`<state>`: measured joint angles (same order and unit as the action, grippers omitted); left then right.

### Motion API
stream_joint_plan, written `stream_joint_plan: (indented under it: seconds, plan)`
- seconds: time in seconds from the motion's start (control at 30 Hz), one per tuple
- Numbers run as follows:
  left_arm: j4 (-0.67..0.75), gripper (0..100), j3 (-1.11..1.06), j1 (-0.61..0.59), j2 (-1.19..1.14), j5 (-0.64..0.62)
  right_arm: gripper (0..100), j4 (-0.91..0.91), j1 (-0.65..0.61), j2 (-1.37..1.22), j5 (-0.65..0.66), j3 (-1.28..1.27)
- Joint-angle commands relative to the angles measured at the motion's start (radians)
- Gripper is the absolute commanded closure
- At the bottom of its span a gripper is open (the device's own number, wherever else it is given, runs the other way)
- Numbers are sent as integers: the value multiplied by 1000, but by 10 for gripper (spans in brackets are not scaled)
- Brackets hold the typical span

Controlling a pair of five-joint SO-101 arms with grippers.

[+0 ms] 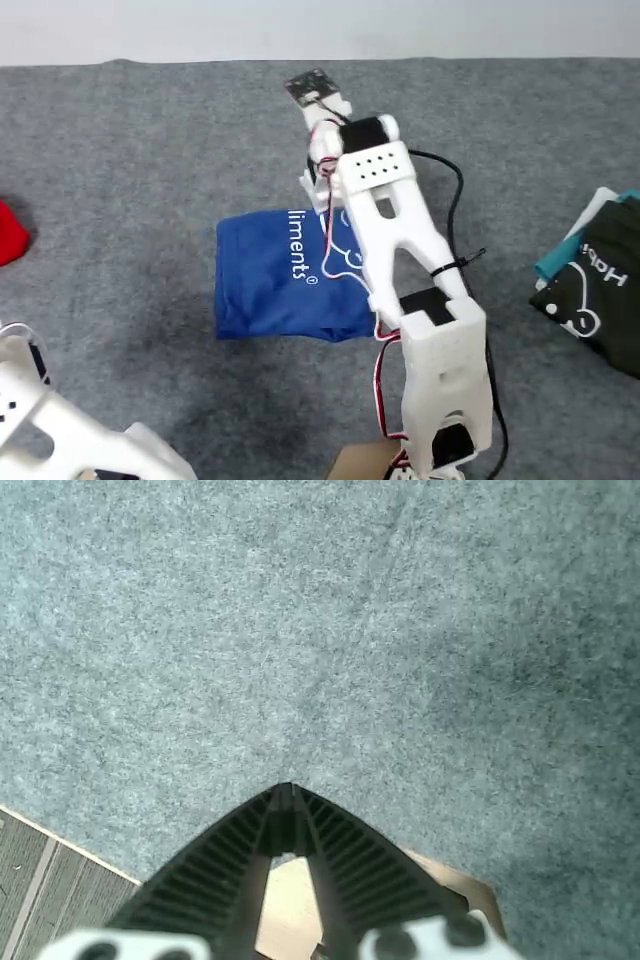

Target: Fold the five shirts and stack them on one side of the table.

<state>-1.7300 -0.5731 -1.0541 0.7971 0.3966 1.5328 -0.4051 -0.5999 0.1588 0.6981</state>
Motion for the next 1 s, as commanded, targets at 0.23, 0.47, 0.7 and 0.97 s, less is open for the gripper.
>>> stream_joint_plan:
  seconds: [0.23, 0.47, 0.7, 0.97]
  plan:
    - [-3, 995, 36, 5, 18, 14, 990, 262, 7, 65, 3, 147]
    - [-5, 995, 36, 5, 18, 14, 990, 260, 10, 208, -21, -115]
    - [-5, 995, 35, 6, 17, 14, 827, 254, 33, 211, -31, -199]
    - [-2, 995, 35, 6, 17, 14, 686, 216, 38, 58, -32, -199]
